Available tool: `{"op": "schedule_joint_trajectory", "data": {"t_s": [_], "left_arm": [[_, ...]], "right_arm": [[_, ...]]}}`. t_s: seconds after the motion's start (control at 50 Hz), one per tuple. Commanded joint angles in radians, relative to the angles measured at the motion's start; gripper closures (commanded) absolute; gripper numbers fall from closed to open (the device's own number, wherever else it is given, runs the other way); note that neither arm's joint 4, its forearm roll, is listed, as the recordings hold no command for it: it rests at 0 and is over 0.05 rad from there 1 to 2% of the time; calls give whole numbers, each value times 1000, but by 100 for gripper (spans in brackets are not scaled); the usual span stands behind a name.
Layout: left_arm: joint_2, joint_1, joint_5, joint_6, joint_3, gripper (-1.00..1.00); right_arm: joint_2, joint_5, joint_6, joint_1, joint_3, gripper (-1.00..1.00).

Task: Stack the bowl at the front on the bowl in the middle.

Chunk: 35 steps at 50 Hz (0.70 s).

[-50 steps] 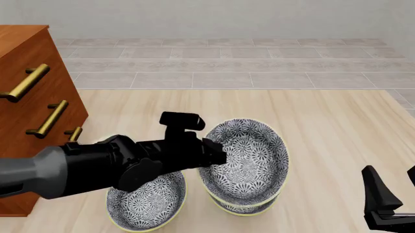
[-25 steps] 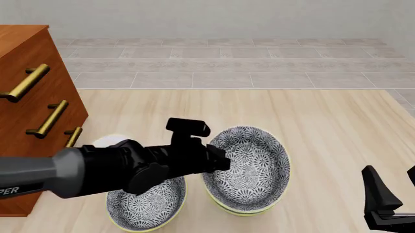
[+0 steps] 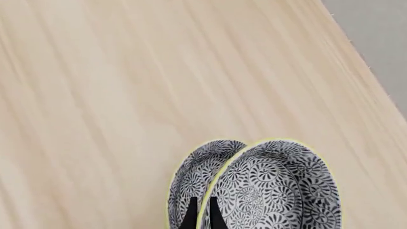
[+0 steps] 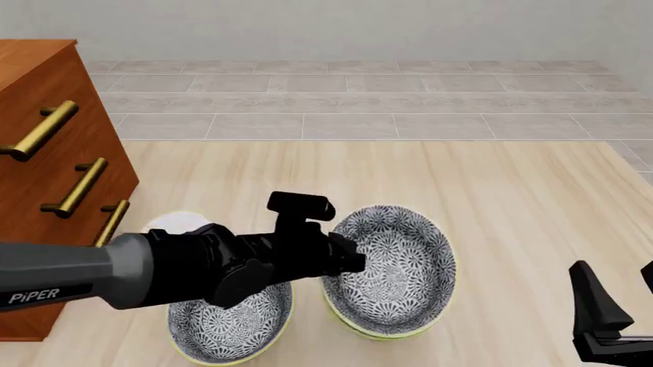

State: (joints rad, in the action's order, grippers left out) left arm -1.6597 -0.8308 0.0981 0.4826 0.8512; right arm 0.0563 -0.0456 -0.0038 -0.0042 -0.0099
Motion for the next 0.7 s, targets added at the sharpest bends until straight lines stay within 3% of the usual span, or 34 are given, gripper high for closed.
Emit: {"op": "schedule_joint_trajectory", "data": {"t_s": [0.02, 0.7], "left_arm": [[-17, -5, 13, 3, 1, 100], [-38, 8, 32, 2, -4, 100]], "right_arm": [[0, 0, 0, 0, 0, -100], [0, 0, 0, 0, 0, -100]]}}
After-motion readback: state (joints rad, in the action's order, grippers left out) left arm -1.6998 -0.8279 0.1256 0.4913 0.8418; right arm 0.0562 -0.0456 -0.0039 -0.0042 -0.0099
